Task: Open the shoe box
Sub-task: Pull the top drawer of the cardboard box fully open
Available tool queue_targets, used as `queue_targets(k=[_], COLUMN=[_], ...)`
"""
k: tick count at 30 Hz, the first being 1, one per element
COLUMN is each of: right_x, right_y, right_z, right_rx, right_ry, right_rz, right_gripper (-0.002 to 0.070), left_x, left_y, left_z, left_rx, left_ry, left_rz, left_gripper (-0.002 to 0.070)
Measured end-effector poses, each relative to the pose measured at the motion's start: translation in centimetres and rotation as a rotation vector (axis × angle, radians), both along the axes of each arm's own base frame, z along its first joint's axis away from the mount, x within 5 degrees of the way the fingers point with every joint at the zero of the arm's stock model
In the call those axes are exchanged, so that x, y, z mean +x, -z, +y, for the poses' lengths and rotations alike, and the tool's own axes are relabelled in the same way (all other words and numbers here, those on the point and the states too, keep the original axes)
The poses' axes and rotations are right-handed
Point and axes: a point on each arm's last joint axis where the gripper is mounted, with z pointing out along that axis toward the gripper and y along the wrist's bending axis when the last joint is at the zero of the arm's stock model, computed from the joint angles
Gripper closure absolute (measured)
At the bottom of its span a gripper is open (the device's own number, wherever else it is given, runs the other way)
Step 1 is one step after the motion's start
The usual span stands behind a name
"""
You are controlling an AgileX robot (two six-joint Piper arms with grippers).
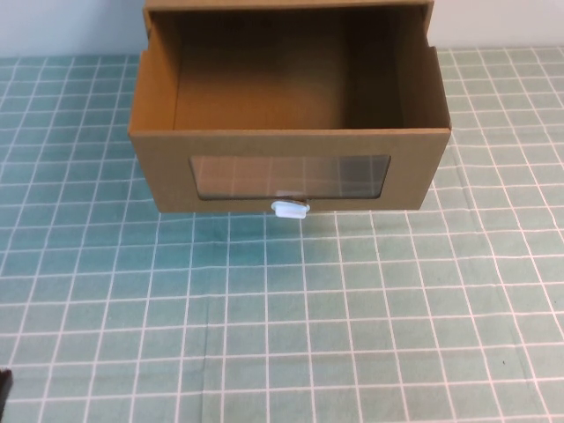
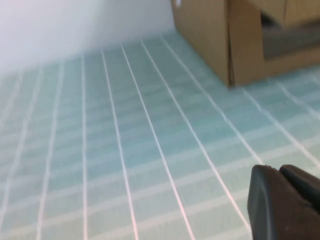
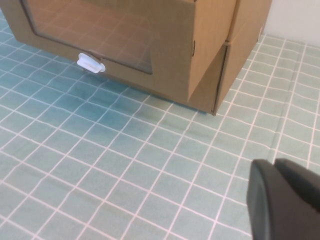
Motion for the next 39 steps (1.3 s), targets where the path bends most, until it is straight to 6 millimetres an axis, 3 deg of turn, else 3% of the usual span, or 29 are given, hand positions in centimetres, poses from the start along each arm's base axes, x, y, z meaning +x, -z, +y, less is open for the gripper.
queue_targets(k=[7, 29, 35, 39], right_x=[0.0, 0.0, 0.2, -0.5], right_y=[0.0, 0.0, -0.1, 0.0], right_z=[0.0, -0.1, -1.5, -2.6], right_rx=[0.001, 0.004, 0.043, 0.239], right_ry=[0.0, 0.011, 0.186, 0.35], right_rz=[0.001, 0.004, 0.009, 0.078], right_gripper=[0.0689, 0.0689, 0.0689, 0.0689], left_x=[-0.3, -0.3, -0.3, -0.3], left_y=[1.1, 1.2, 1.2, 1.2], left_z=[0.0, 0.0, 0.0, 0.0], left_rx=[0.019, 0.024, 0.024, 0.024], left_ry=[0.01, 0.01, 0.01, 0.01], left_rz=[0.121, 0.126, 0.127, 0.125], left_gripper=[0.068, 0.068, 0.068, 0.068])
